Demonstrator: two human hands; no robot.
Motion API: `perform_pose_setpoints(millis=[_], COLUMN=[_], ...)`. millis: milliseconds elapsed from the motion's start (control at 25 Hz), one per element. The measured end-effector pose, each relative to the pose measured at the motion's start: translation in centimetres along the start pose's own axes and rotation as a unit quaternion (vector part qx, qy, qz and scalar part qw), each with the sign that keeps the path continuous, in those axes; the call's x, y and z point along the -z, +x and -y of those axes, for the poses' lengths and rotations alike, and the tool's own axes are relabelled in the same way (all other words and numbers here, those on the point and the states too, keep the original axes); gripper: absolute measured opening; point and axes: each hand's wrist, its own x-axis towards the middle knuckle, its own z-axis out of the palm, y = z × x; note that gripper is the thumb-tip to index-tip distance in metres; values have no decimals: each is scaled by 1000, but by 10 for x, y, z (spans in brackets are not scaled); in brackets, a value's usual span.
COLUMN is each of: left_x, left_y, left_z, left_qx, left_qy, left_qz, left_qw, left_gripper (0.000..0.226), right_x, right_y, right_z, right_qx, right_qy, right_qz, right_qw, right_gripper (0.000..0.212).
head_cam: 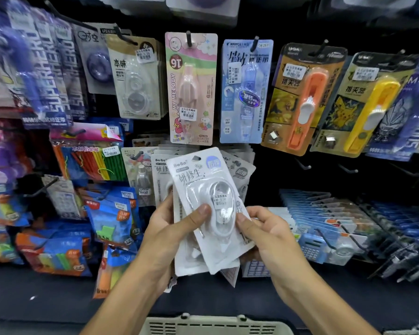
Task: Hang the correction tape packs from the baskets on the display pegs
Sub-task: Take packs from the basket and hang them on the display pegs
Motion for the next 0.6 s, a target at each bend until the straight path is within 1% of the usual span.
perform_pose_setpoints(millis=[80,200,240,320,360,440,520,600], left_x=[3,7,8,9,13,20,25,25], left_y=[1,-1,-1,-1,0,2,4,3], left_z=[1,-1,-2,-3,-4,-10,-17,-19], left_qx=[2,6,5,5,0,-31,-68,-91], left_qy=[2,35,55,66,55,21,10,28], left_qz=[3,37,33,-18,-55,-111,-125,-121], left_qw=[1000,999,998,998,997,993,990,988], left_gripper=[51,61,64,73,72,61,57,56], right_x=[2,5,8,17,20,22,18,16], right_y=[0,3,4,6,6,3,0,0], right_z=[-2,-4,-4,-5,-6,-10,-13,-16], right_qx=[-6,-23,-28,-32,-36,-41,-31,-8], right_qy=[-1,-7,-23,-67,-90,-136,-174,-201], right_qz=[-19,-69,-86,-124,-136,-142,-151,-181], right_qw=[1000,997,996,990,986,980,973,963], right_gripper=[24,25,25,21,19,16,14,12])
